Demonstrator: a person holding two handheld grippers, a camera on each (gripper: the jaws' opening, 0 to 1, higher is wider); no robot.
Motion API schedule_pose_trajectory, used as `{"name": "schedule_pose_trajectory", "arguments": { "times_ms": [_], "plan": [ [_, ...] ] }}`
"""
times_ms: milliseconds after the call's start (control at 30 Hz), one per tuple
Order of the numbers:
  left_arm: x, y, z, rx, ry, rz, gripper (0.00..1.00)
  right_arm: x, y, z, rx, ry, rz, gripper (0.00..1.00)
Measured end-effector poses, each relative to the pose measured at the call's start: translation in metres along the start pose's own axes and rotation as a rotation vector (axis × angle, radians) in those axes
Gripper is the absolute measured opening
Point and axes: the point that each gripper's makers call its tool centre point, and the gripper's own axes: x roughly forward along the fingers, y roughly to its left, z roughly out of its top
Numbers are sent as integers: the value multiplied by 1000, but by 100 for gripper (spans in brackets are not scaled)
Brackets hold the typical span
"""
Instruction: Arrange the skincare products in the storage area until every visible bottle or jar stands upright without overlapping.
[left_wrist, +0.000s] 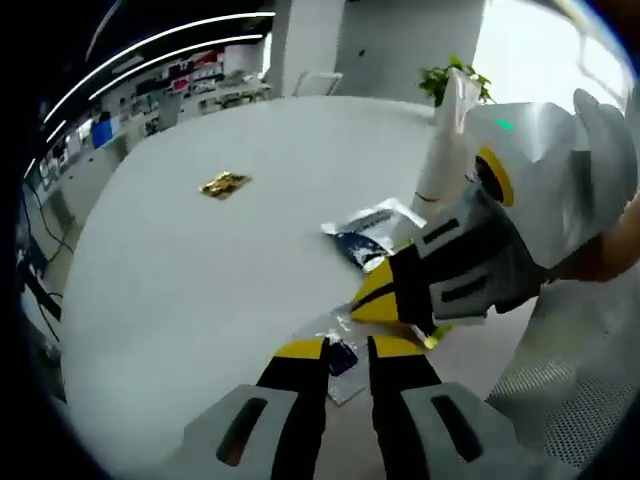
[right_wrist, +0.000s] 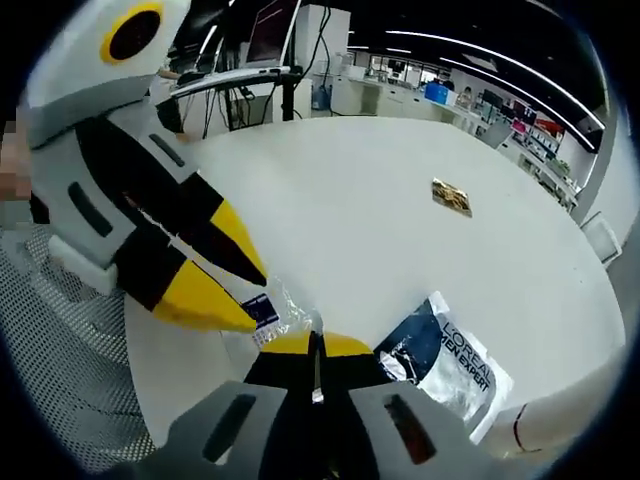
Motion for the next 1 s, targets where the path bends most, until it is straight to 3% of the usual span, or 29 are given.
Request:
{"name": "schedule_pose_trajectory", "arguments": {
  "times_ms": [167,333,467,533,767,900,1000],
  "plan": [
    [9,5,-13,78,45,27,15,-1,1,0,-29,1,11,1],
    [8,4,-13,120,32,24,15,-1,1,0,-45,-6,14,1],
    [8,4,-14,119,30,44,15,0,0,1,-43,-11,27,2],
    [8,5,-13,107,28,56,15,-1,-4,5,69,-57,19,4],
    [9,6,-13,101,21,62,15,-23,-15,21,75,-126,-37,14],
    [9,6,-12,94,18,66,15,-33,-9,14,93,-121,-51,24],
    [9,7,-10,73,12,60,15,-40,-1,5,107,-117,-50,26]
  ]
}}
